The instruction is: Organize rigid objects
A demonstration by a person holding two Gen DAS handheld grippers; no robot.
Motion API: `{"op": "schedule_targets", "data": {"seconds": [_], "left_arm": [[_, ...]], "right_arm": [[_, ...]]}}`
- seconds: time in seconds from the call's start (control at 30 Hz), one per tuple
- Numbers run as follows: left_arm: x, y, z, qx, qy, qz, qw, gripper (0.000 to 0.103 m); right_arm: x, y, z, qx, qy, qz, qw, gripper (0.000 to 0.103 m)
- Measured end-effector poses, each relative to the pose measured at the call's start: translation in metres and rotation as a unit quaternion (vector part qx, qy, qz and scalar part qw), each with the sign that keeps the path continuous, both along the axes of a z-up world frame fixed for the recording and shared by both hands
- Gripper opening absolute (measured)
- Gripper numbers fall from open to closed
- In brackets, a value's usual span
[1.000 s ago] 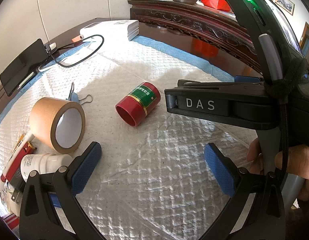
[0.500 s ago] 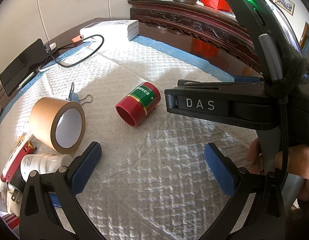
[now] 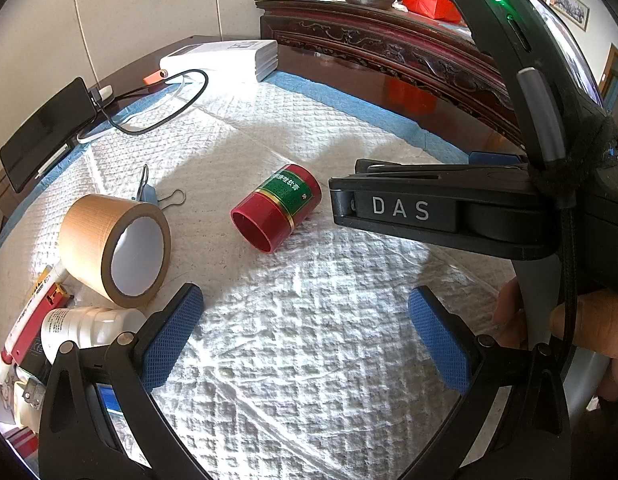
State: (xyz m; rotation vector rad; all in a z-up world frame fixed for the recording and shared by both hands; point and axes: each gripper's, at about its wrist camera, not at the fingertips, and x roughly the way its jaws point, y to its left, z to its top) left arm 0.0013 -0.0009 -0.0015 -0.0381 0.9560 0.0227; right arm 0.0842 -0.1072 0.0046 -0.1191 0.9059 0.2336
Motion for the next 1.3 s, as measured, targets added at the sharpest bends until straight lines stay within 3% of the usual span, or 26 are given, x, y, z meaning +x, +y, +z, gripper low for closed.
{"op": "schedule_targets", "data": {"seconds": [0.43, 0.5, 0.63, 0.77, 0.93, 1.0, 1.1, 1.2, 1.3], "left_arm": [[0.0, 0.0, 0.0, 0.0, 0.0, 0.001, 1.0, 0.102], [-0.002, 0.0, 0.002, 0.0, 0.016, 0.015, 0.9998, 0.102], [-0.033, 0.012, 0.022, -0.046, 0.013, 0.062, 0.997, 0.102], [-0.099, 0.048, 0.062, -0.075, -0.04, 0.163, 0.983, 0.103], [-0.176, 0.114, 0.083, -0.038, -0.074, 0.323, 0.9429, 0.103], [-0.195, 0.14, 0.077, -0.043, -0.068, 0.348, 0.934, 0.103], [-0.2, 0.161, 0.067, -0.067, -0.051, 0.337, 0.9379, 0.103], [-0.192, 0.171, 0.058, -0.076, -0.038, 0.302, 0.9496, 0.103], [-0.179, 0.173, 0.043, -0.063, 0.017, 0.289, 0.9552, 0.103]], "right_arm": [[0.0, 0.0, 0.0, 0.001, 0.0, 0.0, 1.0, 0.103], [0.0, 0.0, 0.0, 0.001, 0.0, 0.0, 1.0, 0.103], [0.0, 0.001, 0.0, 0.003, 0.001, 0.0, 1.0, 0.103], [0.0, 0.001, 0.0, 0.003, 0.001, 0.0, 1.0, 0.103], [0.0, 0.002, 0.0, 0.001, 0.0, 0.002, 1.0, 0.103], [0.0, 0.002, 0.0, 0.0, 0.0, 0.002, 1.0, 0.103], [0.0, 0.002, 0.0, -0.001, 0.0, 0.002, 1.0, 0.103], [0.0, 0.002, 0.0, 0.0, 0.0, 0.002, 1.0, 0.103], [0.0, 0.003, 0.0, -0.001, 0.0, 0.002, 1.0, 0.103]]}}
